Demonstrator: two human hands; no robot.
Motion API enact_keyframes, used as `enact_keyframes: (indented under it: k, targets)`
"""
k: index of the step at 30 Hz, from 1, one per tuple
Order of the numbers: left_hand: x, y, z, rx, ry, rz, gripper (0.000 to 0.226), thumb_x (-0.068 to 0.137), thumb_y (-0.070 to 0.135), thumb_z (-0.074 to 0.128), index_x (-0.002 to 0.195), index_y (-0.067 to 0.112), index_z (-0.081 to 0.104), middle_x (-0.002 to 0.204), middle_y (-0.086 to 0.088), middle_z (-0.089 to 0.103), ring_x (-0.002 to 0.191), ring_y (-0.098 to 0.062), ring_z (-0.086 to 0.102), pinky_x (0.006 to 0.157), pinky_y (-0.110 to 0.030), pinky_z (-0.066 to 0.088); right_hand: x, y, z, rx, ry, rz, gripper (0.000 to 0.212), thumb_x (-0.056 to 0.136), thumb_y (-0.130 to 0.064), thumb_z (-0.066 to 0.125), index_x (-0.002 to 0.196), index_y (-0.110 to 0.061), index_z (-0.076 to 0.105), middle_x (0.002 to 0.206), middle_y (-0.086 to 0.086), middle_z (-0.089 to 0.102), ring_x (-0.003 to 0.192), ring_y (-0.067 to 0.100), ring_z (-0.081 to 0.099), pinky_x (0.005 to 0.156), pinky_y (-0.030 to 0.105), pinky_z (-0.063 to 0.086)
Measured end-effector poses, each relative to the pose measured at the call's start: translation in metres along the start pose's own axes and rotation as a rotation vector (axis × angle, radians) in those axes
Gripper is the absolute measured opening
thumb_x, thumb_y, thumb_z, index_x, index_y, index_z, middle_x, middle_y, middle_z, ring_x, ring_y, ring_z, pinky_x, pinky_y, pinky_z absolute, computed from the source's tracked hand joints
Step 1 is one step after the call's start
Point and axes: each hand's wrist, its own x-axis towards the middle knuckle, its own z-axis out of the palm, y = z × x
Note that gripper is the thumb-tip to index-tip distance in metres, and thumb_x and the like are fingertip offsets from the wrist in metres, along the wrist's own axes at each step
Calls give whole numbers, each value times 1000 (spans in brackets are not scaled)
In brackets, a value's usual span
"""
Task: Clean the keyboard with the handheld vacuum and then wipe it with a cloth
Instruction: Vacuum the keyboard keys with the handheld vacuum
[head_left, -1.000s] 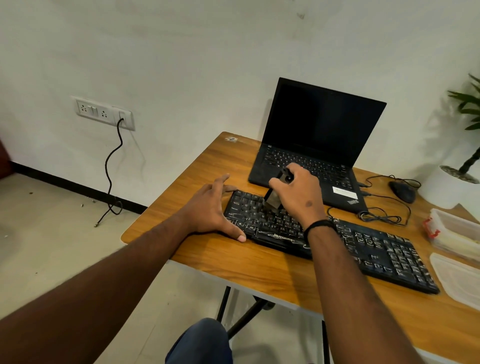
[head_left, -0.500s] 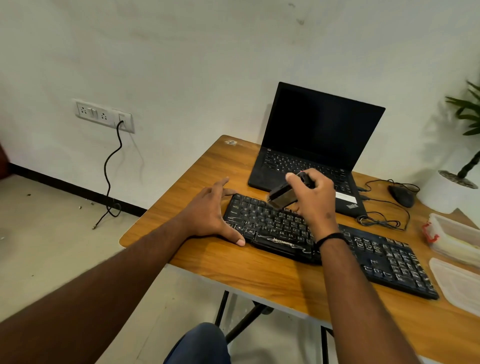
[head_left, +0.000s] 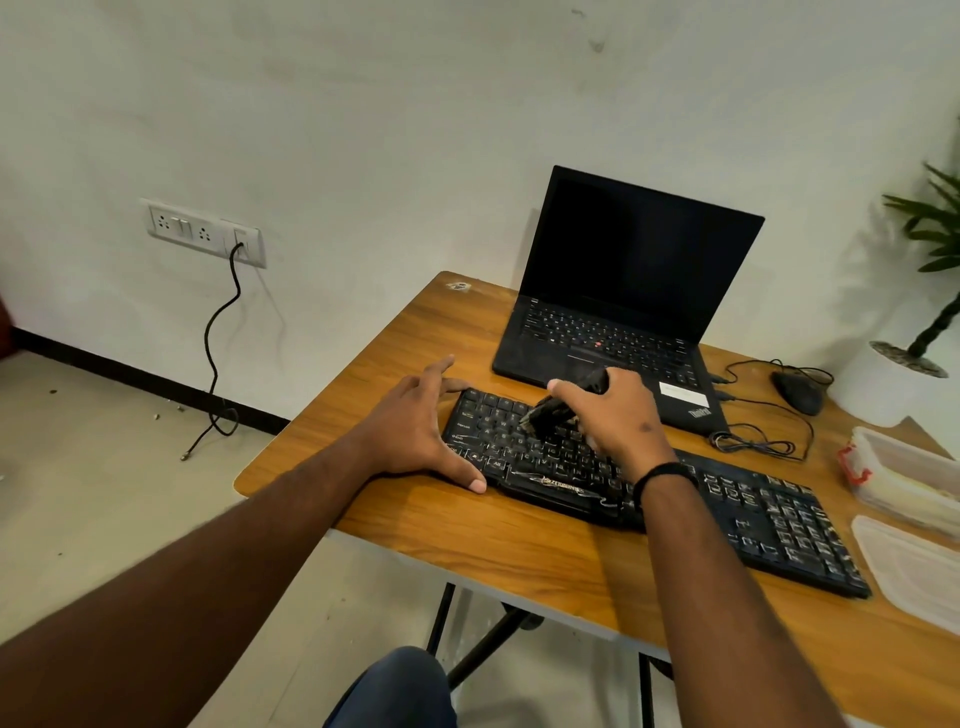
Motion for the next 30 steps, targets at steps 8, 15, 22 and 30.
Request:
enact_keyframes:
  k: [8,15,22,30]
  targets:
    - [0,0,0,-3,0,2,163,31,82,83,160,25,0,158,14,36,148,-15,23,121,-38,22,-3,5,0,-59,51,-127,26,87,-33,68,89,-13,52,82,5,59,76,23,61,61,35,56]
    - [0,-2,1,1,-2,0,164,30,85,81,159,27,0,158,15,37,148,-15,23,122,-42,22,-3,5,-5,-112,-31,-244,25,92,-30,67,94,-11,52,80,0,56,68,11,51,56,21,40]
    - [0,-1,0,0,-8,-6,165,28,86,80,160,25,0,158,14,37,149,-16,23,123,-42,21,4,5,-2,-97,-36,-214,25,91,-28,66,93,-8,51,79,1,53,69,16,50,59,28,44]
    - [0,0,0,1,-8,-3,166,27,88,79,160,25,1,158,13,37,148,-16,23,122,-41,22,10,2,4,-1,-9,-132,26,86,-23,68,91,-1,55,77,1,50,68,15,48,58,29,46]
